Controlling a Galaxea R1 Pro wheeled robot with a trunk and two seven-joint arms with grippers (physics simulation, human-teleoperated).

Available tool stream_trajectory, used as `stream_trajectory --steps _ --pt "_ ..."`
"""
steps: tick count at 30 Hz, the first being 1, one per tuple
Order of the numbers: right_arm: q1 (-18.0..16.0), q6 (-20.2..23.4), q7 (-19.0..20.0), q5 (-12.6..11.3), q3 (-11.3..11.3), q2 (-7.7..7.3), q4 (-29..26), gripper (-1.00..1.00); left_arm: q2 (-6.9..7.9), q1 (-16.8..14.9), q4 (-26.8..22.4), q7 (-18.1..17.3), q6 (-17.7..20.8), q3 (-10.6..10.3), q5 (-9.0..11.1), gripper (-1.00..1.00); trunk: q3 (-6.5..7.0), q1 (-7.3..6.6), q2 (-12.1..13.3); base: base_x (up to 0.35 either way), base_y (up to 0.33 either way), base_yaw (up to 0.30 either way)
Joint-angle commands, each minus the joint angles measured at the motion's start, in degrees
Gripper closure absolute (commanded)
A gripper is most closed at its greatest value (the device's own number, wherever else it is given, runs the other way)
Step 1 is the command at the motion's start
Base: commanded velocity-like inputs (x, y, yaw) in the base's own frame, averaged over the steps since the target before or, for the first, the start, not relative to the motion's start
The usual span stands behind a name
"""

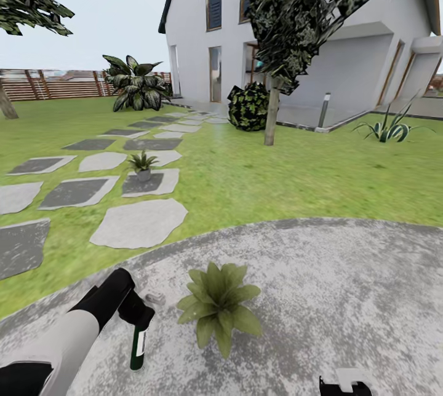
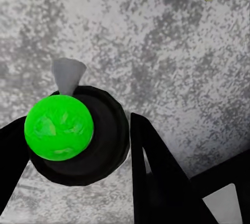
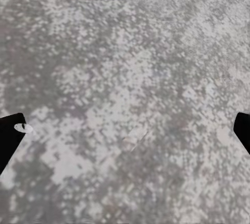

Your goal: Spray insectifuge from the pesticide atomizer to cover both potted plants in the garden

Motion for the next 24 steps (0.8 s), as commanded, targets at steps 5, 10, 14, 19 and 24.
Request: stream_trajectory --steps 5,10,14,19,24 --pt "-0.1 -0.3 -0.3 0.5 -0.3 -0.01 0.0 -1.0 0.09 0.2 -0.1 -0.5 -0.1 -0.3 -0.3 1.0 -0.03 0.02 0.0 0.227 0.213 -0.073" --pt "-0.1 -0.3 -0.3 0.5 -0.3 -0.01 0.0 -1.0 -0.07 0.4 0.2 -0.6 -0.5 -4.2 -1.4 1.0 0.08 0.02 0.0 0.043 0.038 -0.259" --pt "-0.1 -0.3 -0.3 0.5 -0.3 -0.01 0.0 -1.0 0.08 0.6 0.9 -0.7 -0.7 -6.7 -1.5 1.0 0.13 0.02 0.0 0.003 0.002 -0.148" --pt "-0.1 -0.4 -0.4 0.5 -0.4 -0.09 0.0 -1.0 0.75 1.4 0.9 -0.9 -0.7 -6.6 -1.4 1.0 0.14 0.02 0.0 0.0 0.0 -0.013" --pt "-0.1 -0.3 -0.4 0.5 -0.4 -0.1 0.0 -1.0 3.67 1.5 2.1 -3.7 -1.1 -6.8 -1.5 1.0 0.14 0.02 0.0 0.0 0.0 0.0"
